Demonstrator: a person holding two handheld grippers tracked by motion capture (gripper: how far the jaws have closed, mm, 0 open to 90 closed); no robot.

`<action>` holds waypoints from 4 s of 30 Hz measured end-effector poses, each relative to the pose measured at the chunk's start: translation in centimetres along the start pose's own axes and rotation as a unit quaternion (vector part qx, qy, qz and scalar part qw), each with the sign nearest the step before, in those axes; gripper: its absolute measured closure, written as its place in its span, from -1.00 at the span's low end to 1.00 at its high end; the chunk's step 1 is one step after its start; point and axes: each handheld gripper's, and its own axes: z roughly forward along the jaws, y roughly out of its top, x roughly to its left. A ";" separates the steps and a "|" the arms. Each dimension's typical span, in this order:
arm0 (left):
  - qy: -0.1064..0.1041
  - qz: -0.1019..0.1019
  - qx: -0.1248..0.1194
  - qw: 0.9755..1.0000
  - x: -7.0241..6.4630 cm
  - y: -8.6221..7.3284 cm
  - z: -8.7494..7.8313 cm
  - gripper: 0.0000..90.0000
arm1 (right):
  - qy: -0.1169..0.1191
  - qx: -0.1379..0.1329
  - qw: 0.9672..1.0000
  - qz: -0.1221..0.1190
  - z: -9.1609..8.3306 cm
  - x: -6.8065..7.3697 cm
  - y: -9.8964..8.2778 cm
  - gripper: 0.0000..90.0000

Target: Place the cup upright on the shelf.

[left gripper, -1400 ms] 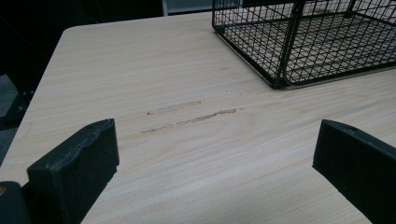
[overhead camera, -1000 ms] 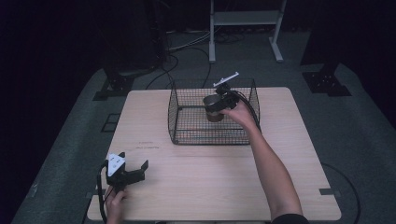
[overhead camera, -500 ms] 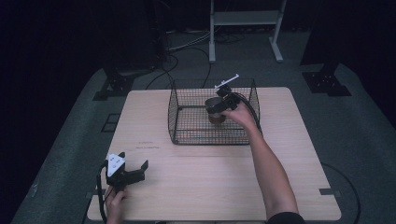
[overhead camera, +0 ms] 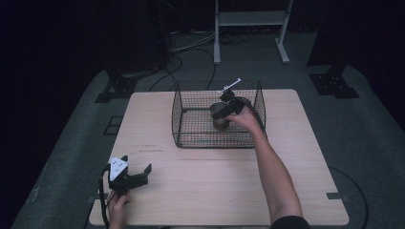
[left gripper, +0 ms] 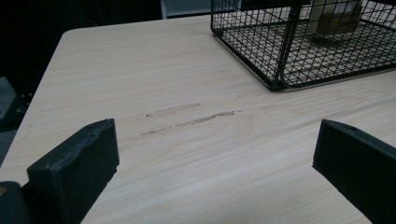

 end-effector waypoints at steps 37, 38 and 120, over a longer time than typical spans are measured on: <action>0.000 -0.002 -0.001 1.000 0.0 0.0 0.0 -1.00 | -0.007 -0.008 1.000 -0.006 -1.4 0.3 0.0 -0.85; 0.000 -0.001 -0.002 1.000 0.0 0.0 0.0 -1.00 | -0.008 -0.010 1.000 -0.005 -1.5 0.3 0.0 -0.86; 0.003 0.011 0.005 1.000 -0.2 0.0 0.1 -1.00 | 0.082 -0.118 0.989 -0.028 -14.6 4.1 -10.4 -0.92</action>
